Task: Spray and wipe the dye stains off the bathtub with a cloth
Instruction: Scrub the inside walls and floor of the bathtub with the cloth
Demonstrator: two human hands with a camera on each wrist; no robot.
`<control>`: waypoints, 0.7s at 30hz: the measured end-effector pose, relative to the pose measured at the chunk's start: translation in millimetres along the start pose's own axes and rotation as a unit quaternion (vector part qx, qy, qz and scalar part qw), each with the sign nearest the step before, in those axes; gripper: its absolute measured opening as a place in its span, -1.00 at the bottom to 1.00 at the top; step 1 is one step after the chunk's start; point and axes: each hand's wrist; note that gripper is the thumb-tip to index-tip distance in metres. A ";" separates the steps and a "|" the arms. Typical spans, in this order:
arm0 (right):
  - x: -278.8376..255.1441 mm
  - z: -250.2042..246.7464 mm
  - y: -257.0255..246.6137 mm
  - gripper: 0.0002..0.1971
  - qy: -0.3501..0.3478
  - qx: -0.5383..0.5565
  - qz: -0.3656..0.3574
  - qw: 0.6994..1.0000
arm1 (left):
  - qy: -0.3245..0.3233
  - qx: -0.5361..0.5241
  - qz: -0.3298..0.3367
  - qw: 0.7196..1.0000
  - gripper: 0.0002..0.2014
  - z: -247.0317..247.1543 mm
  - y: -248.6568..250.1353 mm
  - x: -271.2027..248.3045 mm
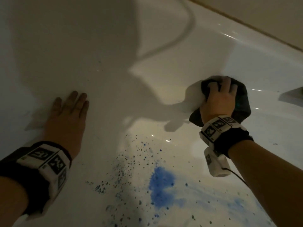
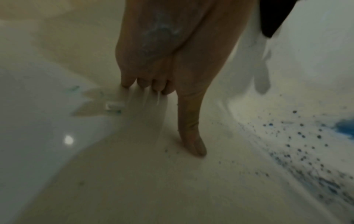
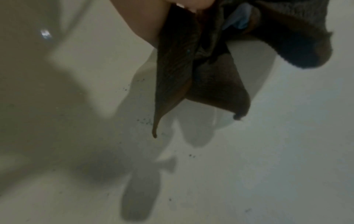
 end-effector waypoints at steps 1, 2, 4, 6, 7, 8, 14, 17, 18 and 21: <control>-2.5 3.2 -4.1 -0.53 0.004 0.012 -0.008 1.000 | -0.011 0.017 0.004 1.000 -0.29 -0.5 -0.5 -0.6; -4.8 7.3 -10.3 -0.54 0.004 0.022 -0.030 0.999 | -0.015 0.036 0.012 0.999 -0.30 2.2 -0.1 -0.2; -6.9 18.1 -28.6 -0.51 -0.010 0.033 -0.092 0.995 | -0.022 0.042 0.027 0.999 -0.31 5.0 0.0 3.8; -8.4 28.7 -49.8 -0.45 -0.042 0.030 -0.132 0.990 | -0.027 0.056 0.035 0.997 -0.31 6.4 1.3 7.0; -8.9 32.8 -60.6 -0.44 -0.055 0.033 -0.143 0.988 | -0.026 0.060 0.033 0.997 -0.31 7.3 2.5 7.0; -9.6 36.4 -70.5 -0.43 -0.064 0.040 -0.155 0.985 | -0.021 0.058 0.031 0.998 -0.31 8.0 3.8 6.4; -47.6 42.5 -116.9 -0.69 -0.100 0.270 -0.171 0.942 | -0.002 0.035 0.021 0.999 -0.28 4.2 9.1 3.1; -81.0 29.6 -115.3 -0.62 -0.153 0.424 -0.100 0.887 | 0.003 -0.052 0.028 0.998 -0.15 4.8 3.1 1.2; -90.2 24.1 -111.5 -0.58 -0.191 0.459 -0.081 0.864 | 0.005 -0.145 0.023 0.989 -0.10 6.4 2.8 -1.4; -109.8 8.1 -100.4 -0.48 -0.298 0.535 -0.051 0.789 | -0.032 -0.484 -0.020 0.874 0.03 7.1 12.5 -16.1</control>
Point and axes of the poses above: each hand's wrist, its own x-axis towards the middle knuckle, its own z-axis out of the palm, y = z × x, and after that the axes turned 14 degrees about y, right-handed
